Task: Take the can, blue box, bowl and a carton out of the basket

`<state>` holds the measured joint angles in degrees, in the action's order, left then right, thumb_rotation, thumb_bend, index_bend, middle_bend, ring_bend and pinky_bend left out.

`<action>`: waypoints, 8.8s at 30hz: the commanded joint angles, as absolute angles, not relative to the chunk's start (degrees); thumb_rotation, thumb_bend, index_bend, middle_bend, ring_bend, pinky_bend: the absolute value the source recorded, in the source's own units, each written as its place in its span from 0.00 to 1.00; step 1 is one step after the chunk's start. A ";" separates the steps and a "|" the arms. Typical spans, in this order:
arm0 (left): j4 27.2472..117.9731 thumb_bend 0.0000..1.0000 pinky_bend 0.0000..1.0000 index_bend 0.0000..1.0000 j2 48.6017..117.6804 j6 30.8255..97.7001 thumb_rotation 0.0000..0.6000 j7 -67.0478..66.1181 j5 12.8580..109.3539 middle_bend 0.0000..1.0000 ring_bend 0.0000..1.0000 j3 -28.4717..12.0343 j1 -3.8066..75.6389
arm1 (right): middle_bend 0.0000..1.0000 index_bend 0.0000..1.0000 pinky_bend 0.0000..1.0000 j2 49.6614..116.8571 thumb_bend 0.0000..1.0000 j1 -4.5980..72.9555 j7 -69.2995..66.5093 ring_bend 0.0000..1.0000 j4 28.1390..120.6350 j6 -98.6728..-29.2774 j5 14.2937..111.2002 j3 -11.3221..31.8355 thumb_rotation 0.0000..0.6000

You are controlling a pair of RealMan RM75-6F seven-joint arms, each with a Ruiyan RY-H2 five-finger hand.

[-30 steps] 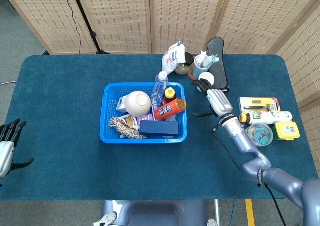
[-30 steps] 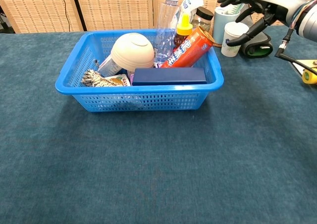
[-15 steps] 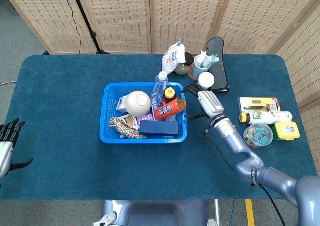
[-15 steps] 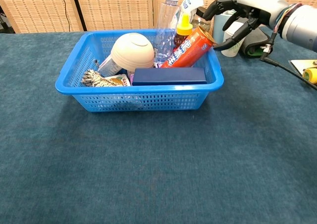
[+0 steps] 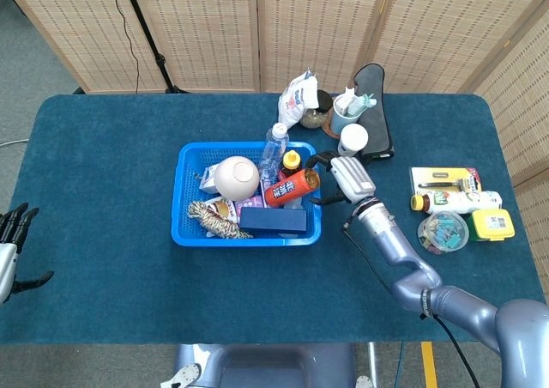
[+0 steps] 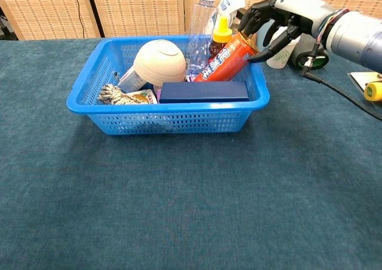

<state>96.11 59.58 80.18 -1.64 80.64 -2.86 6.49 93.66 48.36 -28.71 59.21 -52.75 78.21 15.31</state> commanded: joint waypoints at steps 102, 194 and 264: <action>100.00 0.12 0.00 0.00 56.47 64.80 1.00 13.10 92.49 0.00 0.00 -6.51 24.24 | 0.00 0.00 0.07 68.84 0.00 11.16 -14.85 0.00 74.08 -89.95 87.18 2.19 1.00; 86.50 0.42 0.00 0.48 89.96 46.97 1.00 -31.83 32.67 0.40 0.45 -8.05 72.31 | 0.00 0.00 0.07 67.65 0.00 8.87 -17.60 0.00 74.97 -87.80 87.90 5.94 1.00; 89.43 0.14 0.00 0.00 68.87 47.72 1.00 -3.63 65.14 0.00 0.00 -10.15 47.41 | 0.00 0.00 0.08 66.42 0.00 8.76 -19.67 0.00 77.62 -87.74 88.74 5.90 1.00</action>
